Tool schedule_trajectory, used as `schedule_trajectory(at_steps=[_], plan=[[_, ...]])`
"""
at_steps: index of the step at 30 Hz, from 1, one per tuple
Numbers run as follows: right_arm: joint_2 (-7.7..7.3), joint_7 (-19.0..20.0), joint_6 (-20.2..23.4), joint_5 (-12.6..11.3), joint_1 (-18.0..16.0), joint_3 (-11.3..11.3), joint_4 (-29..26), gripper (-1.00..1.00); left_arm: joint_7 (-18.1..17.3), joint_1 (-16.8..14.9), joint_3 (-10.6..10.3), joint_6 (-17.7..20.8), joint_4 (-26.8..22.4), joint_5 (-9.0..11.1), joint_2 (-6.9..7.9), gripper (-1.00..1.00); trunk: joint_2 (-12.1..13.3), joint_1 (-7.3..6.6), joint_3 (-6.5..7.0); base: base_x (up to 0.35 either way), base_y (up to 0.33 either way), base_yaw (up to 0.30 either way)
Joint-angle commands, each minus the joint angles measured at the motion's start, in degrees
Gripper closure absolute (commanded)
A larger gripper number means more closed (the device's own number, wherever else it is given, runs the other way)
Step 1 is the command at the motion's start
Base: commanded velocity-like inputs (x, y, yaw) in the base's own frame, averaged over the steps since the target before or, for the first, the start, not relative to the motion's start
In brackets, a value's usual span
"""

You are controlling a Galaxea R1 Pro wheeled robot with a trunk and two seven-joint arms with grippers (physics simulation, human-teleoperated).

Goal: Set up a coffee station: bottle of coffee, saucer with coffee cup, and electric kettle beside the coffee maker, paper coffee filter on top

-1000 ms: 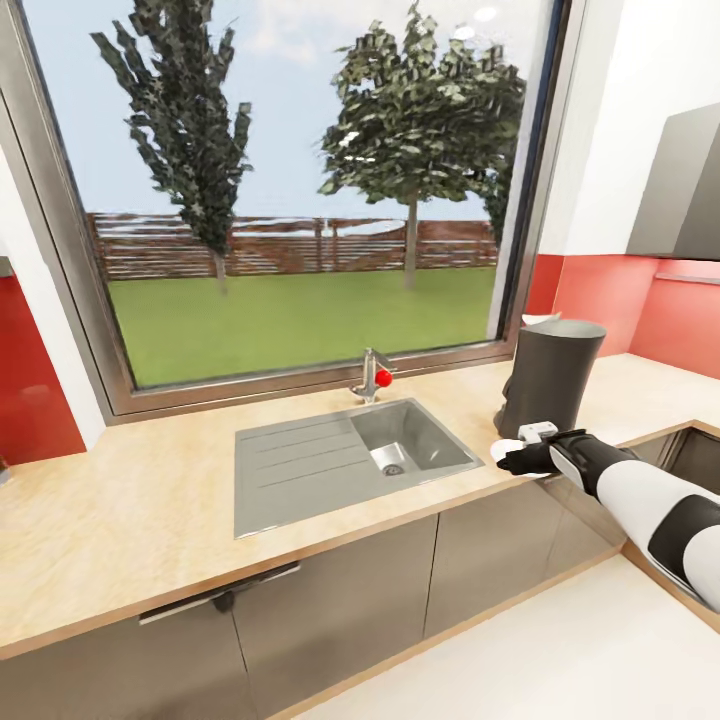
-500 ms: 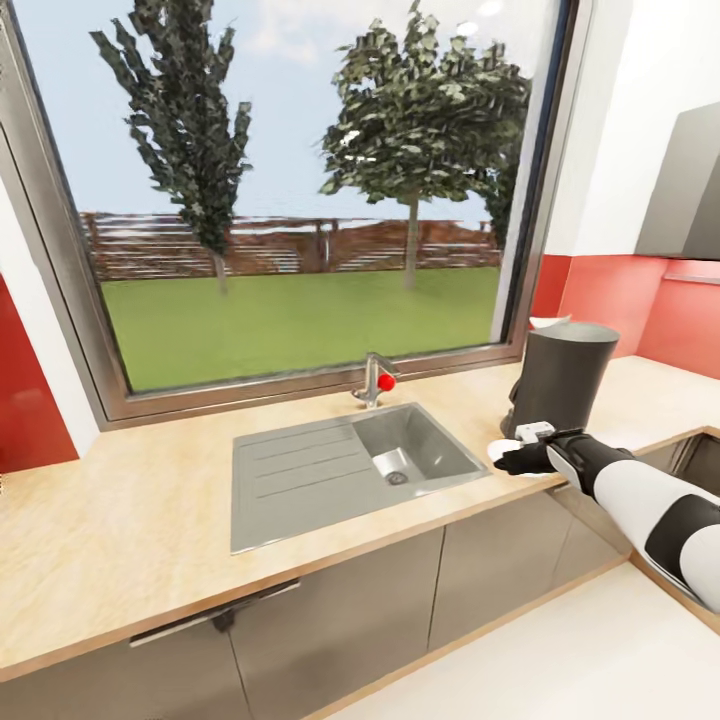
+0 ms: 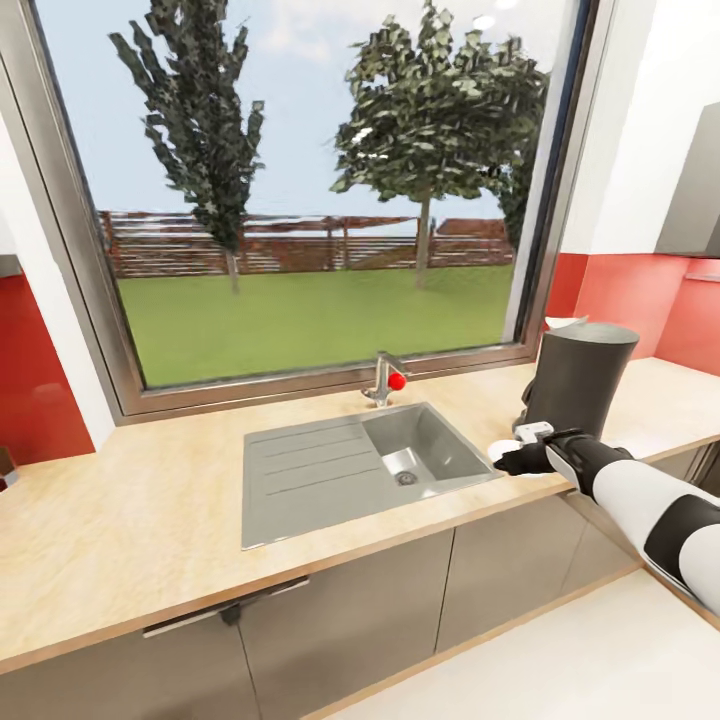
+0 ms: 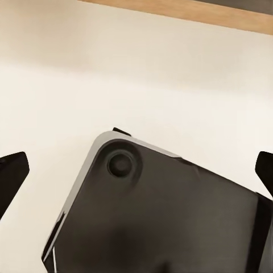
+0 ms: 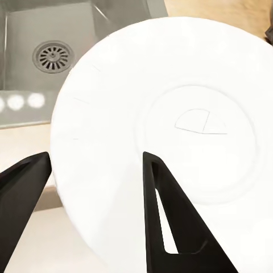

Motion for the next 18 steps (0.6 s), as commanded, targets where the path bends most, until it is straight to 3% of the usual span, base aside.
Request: schedule_trajectory(at_steps=[1,18], plan=[[-0.27,0.1,0.27,0.56,0.0,-0.43,0.08,1.0,-0.5,0.04,-0.01,0.02,-0.04,0.61,0.01,-1.0,-0.43,0.24,-0.19,0.0,0.0,0.001],[-0.68,-0.16,0.13,0.56,0.0,-0.42,0.07,1.0,-0.5,0.04,-0.01,0.11,0.04,0.61,0.01,-1.0,-7.25,3.97,-3.24,0.0,0.0,0.0]])
